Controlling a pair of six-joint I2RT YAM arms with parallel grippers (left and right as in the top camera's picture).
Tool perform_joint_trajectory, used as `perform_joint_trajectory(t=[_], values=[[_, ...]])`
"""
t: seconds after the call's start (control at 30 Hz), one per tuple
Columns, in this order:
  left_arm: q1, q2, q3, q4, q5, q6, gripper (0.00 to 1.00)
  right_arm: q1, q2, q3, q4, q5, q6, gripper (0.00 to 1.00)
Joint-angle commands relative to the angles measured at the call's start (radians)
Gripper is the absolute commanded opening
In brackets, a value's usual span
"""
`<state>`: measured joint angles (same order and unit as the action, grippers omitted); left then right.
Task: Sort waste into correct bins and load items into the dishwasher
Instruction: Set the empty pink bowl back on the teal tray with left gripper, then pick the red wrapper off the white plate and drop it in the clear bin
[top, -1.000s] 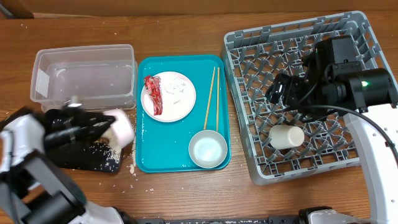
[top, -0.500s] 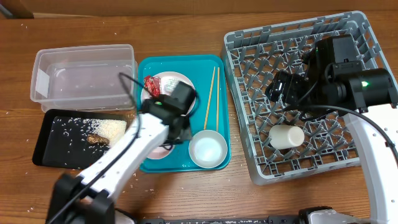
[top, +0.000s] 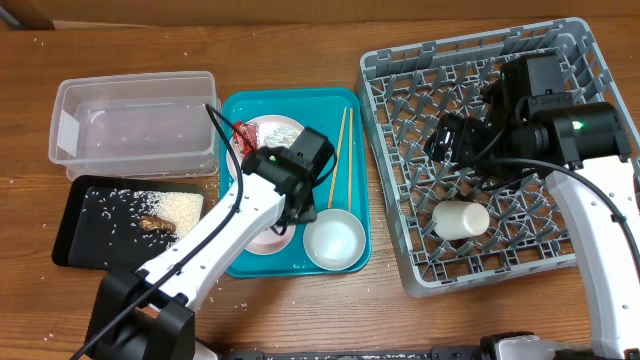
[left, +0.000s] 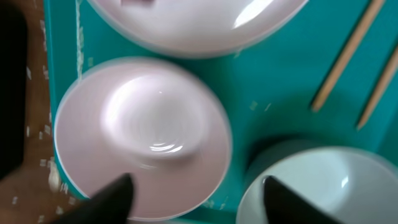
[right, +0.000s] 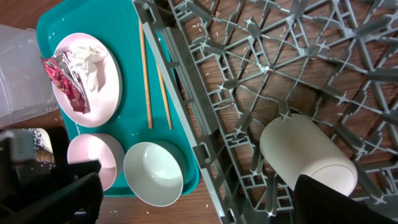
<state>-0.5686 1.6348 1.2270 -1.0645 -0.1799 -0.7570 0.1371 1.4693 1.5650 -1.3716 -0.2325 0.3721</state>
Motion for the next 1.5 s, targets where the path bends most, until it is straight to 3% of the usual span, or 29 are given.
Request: perform_joint_trajectory(t=[0.0, 0.07, 0.17, 0.33, 0.43, 0.47, 0.5, 0.53, 0.63, 0.67, 0.8, 0.93, 1.13, 1.17, 1.23, 1.27, 1.37, 1.47], values=[[0.037, 0.008, 0.047, 0.109, -0.177, 0.049, 0.89, -0.002, 0.003, 0.005, 0.003, -0.006, -0.002, 1.0], [0.092, 0.029, 0.047, 0.243, -0.142, 0.158, 0.87, -0.002, 0.003, 0.005, 0.0, -0.006, -0.002, 1.0], [0.201, 0.098, 0.048, 0.409, 0.074, 0.24, 0.82, 0.0, 0.003, 0.005, -0.006, -0.014, -0.002, 1.0], [0.284, 0.253, 0.048, 0.571, 0.238, 0.274, 0.82, 0.025, 0.003, 0.005, 0.004, -0.014, -0.002, 1.0], [0.283, 0.315, 0.048, 0.622, 0.245, 0.291, 0.84, 0.049, 0.003, 0.005, 0.007, -0.013, -0.002, 1.0], [0.283, 0.34, 0.048, 0.644, 0.251, 0.29, 0.8, 0.062, 0.003, 0.005, 0.007, -0.013, -0.002, 1.0], [0.283, 0.346, 0.048, 0.649, 0.251, 0.289, 0.74, 0.072, 0.003, 0.005, 0.007, -0.013, -0.002, 1.0], [0.283, 0.354, 0.048, 0.657, 0.25, 0.288, 0.54, 0.083, 0.004, 0.005, 0.007, -0.013, -0.002, 1.0], [0.29, 0.348, 0.053, 0.656, 0.253, 0.283, 0.09, 0.118, 0.006, 0.005, 0.01, -0.012, -0.002, 1.0], [0.296, 0.339, 0.066, 0.641, 0.269, 0.279, 0.04, 0.127, 0.008, 0.005, 0.01, -0.008, -0.002, 1.0], [0.348, 0.253, 0.225, 0.402, 0.33, 0.243, 0.04, 0.141, 0.011, 0.005, 0.006, 0.052, -0.002, 1.0], [0.425, 0.143, 0.396, 0.138, 0.274, 0.245, 0.04, 0.141, 0.011, 0.005, 0.009, 0.053, -0.002, 1.0], [0.601, 0.076, 0.424, 0.095, 0.117, 0.245, 0.04, 0.141, 0.011, 0.005, 0.017, 0.052, -0.002, 1.0], [0.62, 0.091, 0.424, 0.098, 0.118, 0.245, 0.17, 0.141, 0.011, 0.005, 0.017, 0.052, -0.002, 1.0], [0.637, 0.124, 0.424, 0.109, 0.163, 0.254, 0.52, 0.141, 0.011, 0.005, 0.017, 0.052, -0.002, 1.0], [0.638, 0.142, 0.424, 0.111, 0.204, 0.277, 0.58, 0.141, 0.011, 0.005, 0.017, 0.052, -0.002, 1.0], [0.59, 0.204, 0.424, 0.09, 0.338, 0.342, 0.6, 0.141, 0.011, 0.005, 0.016, 0.052, -0.002, 1.0], [0.473, 0.272, 0.424, 0.08, 0.245, 0.417, 0.61, 0.141, 0.011, 0.005, 0.016, 0.052, -0.002, 1.0]])
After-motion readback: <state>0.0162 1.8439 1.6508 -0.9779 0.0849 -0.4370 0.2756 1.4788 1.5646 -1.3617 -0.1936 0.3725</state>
